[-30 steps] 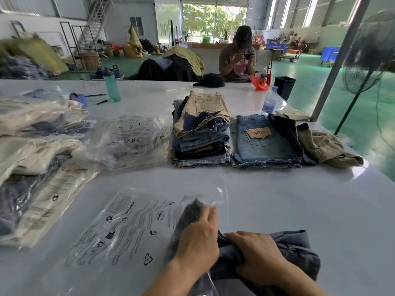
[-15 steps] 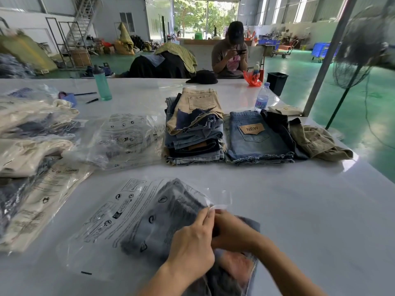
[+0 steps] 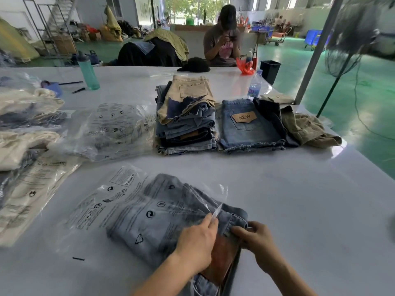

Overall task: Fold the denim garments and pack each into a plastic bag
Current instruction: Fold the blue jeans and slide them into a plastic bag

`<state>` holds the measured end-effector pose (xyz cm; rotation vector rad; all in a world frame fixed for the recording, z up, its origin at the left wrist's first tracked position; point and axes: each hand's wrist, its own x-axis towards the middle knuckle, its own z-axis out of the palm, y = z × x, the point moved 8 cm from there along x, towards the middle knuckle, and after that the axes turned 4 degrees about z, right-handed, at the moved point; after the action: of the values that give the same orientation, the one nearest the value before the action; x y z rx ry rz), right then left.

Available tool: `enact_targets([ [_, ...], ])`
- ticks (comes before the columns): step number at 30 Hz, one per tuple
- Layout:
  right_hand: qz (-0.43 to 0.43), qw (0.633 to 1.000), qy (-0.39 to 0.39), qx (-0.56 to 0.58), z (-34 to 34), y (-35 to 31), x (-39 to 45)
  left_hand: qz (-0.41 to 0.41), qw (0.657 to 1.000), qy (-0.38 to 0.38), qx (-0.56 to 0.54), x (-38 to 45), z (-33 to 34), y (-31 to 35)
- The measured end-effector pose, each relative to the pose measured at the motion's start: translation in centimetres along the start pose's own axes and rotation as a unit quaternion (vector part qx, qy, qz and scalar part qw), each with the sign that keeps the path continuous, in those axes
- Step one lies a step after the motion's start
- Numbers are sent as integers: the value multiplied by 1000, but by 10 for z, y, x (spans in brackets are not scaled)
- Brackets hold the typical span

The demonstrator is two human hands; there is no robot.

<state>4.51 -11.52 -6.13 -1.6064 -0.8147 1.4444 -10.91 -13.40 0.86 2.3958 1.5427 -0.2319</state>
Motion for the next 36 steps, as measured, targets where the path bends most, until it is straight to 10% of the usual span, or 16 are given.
enact_targets([
  [9, -89, 990, -111, 14, 85, -31, 4, 30, 996, 78, -21, 0, -12, 6],
  [19, 3, 964, -266, -2, 115, 9, -1, -27, 997, 65, 27, -27, 21, -4],
  [21, 36, 978, -202, -38, 98, 14, 12, 21, 975, 204, 85, -35, 9, 4],
  [26, -53, 983, 167, 51, 1, -18, 60, 90, 957, 245, 122, -41, 26, 29],
  [36, -5, 998, 22, -52, 44, -42, 108, 217, 914, 342, -38, -39, -3, 9],
])
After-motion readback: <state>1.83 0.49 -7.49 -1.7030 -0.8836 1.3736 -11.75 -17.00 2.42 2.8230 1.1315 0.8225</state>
